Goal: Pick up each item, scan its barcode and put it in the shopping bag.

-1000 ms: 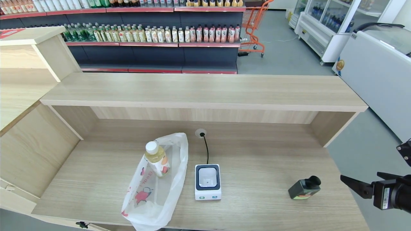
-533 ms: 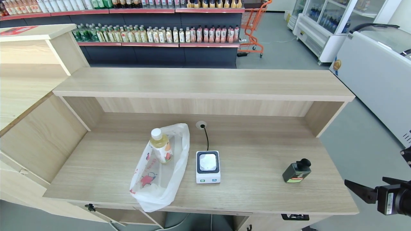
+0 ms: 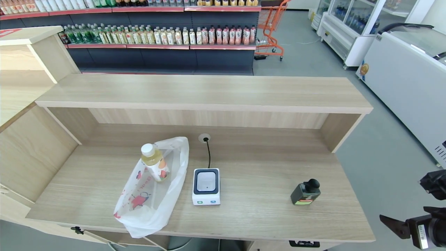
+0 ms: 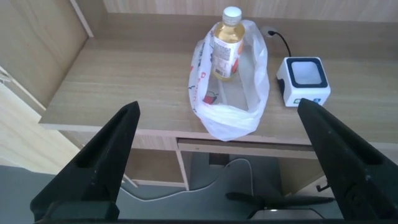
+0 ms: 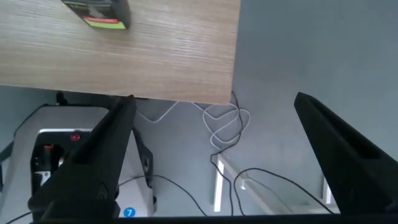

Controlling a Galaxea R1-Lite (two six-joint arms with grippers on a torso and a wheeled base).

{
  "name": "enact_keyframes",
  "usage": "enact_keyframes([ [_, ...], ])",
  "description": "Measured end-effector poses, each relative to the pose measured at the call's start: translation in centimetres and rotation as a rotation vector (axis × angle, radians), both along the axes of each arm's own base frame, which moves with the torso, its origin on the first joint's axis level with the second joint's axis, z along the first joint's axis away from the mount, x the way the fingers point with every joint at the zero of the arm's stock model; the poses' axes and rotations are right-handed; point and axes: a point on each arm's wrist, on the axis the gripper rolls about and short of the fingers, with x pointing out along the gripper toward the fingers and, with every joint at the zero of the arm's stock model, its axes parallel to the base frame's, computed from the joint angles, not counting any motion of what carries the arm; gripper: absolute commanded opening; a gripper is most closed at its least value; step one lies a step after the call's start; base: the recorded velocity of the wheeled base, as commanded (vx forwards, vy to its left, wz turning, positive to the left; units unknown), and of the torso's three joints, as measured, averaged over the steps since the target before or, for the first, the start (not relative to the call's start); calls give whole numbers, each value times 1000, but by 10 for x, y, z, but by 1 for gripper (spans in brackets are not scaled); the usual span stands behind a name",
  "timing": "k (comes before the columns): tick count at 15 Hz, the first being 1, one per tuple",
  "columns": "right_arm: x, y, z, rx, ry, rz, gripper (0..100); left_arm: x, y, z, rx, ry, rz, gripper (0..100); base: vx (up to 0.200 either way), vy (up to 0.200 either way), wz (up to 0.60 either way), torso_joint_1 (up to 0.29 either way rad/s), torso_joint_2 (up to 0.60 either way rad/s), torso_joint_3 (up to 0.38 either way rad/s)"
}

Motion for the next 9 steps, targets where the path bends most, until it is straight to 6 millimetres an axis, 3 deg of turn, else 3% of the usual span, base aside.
enact_keyframes([
  [4, 7, -2, 1, -109, 64, 0, 100, 0, 0, 0, 0, 0, -1, 100, 0, 0, 0, 0, 0, 0],
  [9, 35, -6, -14, -264, 216, 86, 100, 0, 0, 0, 0, 0, 0, 100, 0, 0, 0, 0, 0, 0],
])
